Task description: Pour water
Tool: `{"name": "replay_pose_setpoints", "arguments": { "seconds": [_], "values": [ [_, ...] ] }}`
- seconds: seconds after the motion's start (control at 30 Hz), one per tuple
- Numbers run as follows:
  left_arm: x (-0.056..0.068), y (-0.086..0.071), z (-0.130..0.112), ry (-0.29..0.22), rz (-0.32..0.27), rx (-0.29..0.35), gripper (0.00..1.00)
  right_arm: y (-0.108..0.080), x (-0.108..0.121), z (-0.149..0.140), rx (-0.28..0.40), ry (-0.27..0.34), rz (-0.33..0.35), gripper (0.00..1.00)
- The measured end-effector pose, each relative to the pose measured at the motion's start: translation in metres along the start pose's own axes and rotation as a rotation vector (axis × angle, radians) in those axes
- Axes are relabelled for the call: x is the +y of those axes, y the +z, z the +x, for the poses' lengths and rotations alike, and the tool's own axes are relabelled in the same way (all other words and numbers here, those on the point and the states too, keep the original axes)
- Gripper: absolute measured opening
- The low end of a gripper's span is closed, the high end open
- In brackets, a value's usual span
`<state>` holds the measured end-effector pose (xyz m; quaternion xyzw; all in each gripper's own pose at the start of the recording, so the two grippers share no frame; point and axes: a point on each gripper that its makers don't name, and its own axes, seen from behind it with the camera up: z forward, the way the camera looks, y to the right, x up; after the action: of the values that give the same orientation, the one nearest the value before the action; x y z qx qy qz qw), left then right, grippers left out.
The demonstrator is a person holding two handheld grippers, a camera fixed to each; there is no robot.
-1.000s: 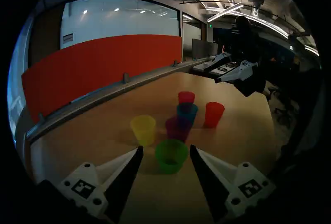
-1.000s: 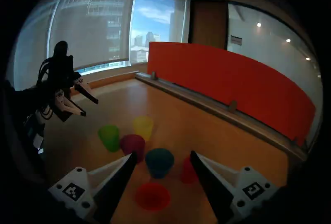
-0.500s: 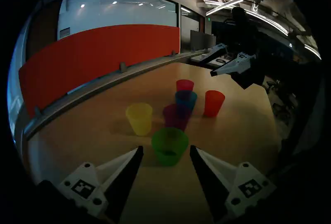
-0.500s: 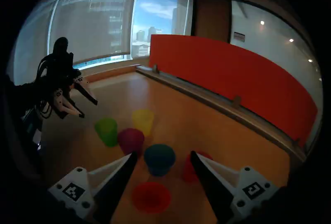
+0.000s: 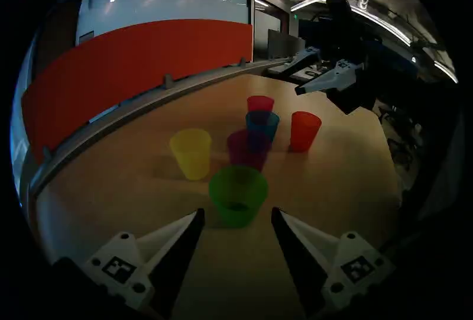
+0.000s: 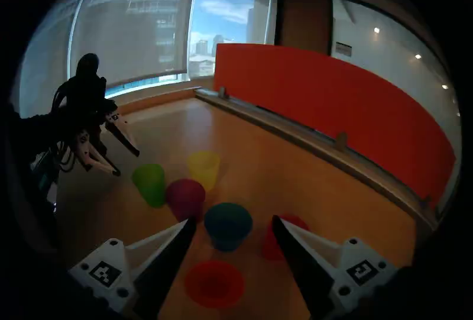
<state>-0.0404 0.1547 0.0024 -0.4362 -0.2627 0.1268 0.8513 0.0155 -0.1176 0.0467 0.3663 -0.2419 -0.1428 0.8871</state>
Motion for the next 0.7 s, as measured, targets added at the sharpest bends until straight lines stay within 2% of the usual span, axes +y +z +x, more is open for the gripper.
{"name": "replay_pose_setpoints", "arguments": {
  "seconds": [0.17, 0.47, 0.7],
  "values": [
    [0.003, 0.007, -0.005, -0.004, -0.019, -0.018, 0.83, 0.004, 0.0, -0.001, 0.0, 0.003, 0.004, 0.99],
    [0.0, 0.023, -0.015, -0.005, -0.018, -0.058, 0.83, 0.008, 0.004, -0.005, -0.006, 0.006, 0.005, 1.0],
    [0.002, 0.033, -0.017, -0.011, -0.038, -0.073, 0.83, 0.01, 0.008, -0.008, -0.01, 0.012, 0.006, 0.99]
  ]
}}
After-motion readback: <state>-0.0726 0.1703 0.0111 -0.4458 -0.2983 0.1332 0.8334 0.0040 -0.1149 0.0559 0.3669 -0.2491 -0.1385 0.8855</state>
